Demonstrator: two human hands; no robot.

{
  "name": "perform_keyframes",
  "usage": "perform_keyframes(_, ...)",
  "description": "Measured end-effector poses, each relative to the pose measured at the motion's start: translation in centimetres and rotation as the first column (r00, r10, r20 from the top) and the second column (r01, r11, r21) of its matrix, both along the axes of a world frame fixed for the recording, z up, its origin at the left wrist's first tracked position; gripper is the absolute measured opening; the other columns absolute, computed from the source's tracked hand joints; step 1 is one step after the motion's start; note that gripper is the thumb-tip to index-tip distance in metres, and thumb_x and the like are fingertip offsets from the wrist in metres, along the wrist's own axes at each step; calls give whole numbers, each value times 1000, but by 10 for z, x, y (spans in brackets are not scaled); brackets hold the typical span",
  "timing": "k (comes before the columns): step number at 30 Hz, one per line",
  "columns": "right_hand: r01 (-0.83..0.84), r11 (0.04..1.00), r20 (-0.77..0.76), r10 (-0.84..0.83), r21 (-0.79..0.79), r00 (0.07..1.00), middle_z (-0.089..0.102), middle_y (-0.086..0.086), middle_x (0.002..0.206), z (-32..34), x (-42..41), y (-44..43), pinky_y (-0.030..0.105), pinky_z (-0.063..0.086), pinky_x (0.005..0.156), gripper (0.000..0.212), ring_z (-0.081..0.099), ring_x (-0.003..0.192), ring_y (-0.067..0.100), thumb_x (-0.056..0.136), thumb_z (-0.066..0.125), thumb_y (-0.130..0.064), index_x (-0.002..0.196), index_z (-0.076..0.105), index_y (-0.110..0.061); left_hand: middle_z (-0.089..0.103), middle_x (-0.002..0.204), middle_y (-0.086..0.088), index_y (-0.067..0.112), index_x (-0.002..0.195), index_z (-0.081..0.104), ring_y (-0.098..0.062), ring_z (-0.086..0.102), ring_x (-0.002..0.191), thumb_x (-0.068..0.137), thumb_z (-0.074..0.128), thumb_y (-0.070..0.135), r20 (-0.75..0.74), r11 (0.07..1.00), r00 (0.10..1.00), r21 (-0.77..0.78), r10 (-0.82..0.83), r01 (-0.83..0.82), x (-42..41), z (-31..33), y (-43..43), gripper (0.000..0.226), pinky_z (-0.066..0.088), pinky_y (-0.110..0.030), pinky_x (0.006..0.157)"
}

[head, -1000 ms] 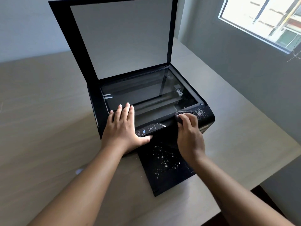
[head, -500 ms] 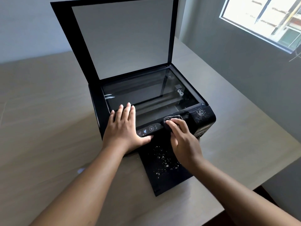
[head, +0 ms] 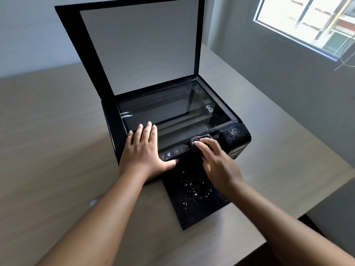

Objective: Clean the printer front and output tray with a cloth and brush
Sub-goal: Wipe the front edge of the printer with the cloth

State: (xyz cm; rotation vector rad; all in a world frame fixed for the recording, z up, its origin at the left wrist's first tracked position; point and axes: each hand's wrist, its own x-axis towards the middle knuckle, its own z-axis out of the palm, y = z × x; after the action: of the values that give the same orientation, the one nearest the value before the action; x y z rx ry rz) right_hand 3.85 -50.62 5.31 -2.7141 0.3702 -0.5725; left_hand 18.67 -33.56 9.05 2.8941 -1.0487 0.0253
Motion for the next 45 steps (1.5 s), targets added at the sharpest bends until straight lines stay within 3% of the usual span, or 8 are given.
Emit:
perform_keyframes(4, 206, 971, 64, -215, 117, 975, 40, -5, 139, 0, 0, -6, 44, 57, 62, 55, 63, 103, 27, 82, 57, -1, 132, 48, -22, 1, 163, 0, 16, 154, 4, -21, 1, 149, 57, 36, 93, -4, 1000, 1000, -1, 0, 0, 0, 1, 0, 128, 4, -44, 121)
perform_keyframes(9, 39, 999, 43, -40, 27, 998, 40, -10, 141, -3, -4, -12, 44, 57, 69, 55, 60, 111, 23, 85, 54, -6, 134, 45, -30, 2, 163, 0, 16, 154, 4, -21, 1, 149, 57, 32, 94, 6, 1000, 1000, 7, -2, 2, 0, 1, 1, 128, 5, -44, 121)
perform_keyframes(15, 244, 945, 236, -294, 218, 926, 33, 6, 148, -23, 9, 57, 24, 31, 111, 62, 34, 136, 19, 82, 56, 11, 139, 39, -7, 3, 163, 0, 16, 154, 5, -21, 2, 149, 56, 32, 94, 12, 1000, 1000, 5, 3, -4, 1, 1, 0, 128, 6, -44, 120)
perform_keyframes(24, 297, 901, 188, -366, 315, 912, 38, -3, 151, -12, 10, 23, 31, 48, 90, 60, 46, 126, 15, 81, 53, 5, 136, 50, -18, 4, 163, -1, 16, 154, 7, -21, 3, 149, 55, 30, 94, 11, 1000, 1000, 2, 1, -1, 1, 0, 0, 128, 6, -44, 120)
perform_keyframes(28, 175, 968, 64, -189, 178, 980, 44, -10, 137, 13, 1, -6, 40, 55, 68, 51, 62, 100, 24, 81, 57, -6, 127, 54, -25, 3, 163, 0, 16, 154, 5, -21, 2, 149, 58, 36, 93, 6, 1000, 1000, 6, -1, 0, 1, 1, -1, 126, 6, -44, 120)
perform_keyframes(36, 46, 944, -3, -48, 327, 999, 52, -10, 124, 30, 2, -14, 36, 50, 90, 40, 57, 106, 12, 81, 57, -6, 118, 62, -22, 3, 163, -1, 16, 154, 5, -21, 2, 149, 58, 36, 94, 1, 1000, 1000, 11, -2, 2, 1, 2, 0, 127, 6, -44, 120)
perform_keyframes(41, 258, 913, -2, -272, 314, 962, 48, -7, 131, 27, 4, -5, 41, 52, 83, 45, 61, 102, 24, 82, 55, -5, 123, 57, -21, 3, 163, -1, 16, 154, 5, -21, 2, 149, 57, 35, 94, -2, 1000, 1000, 7, -1, 1, 1, 1, 1, 128, 6, -44, 120)
perform_keyframes(45, 176, 956, -22, -176, 234, 984, 47, -11, 133, 27, 1, 1, 42, 54, 76, 44, 63, 99, 26, 83, 55, -9, 124, 55, -24, 3, 163, 0, 16, 154, 5, -21, 2, 149, 58, 36, 93, -1, 1000, 1000, 1, -5, 5, 1, 1, 1, 127, 6, -44, 120)
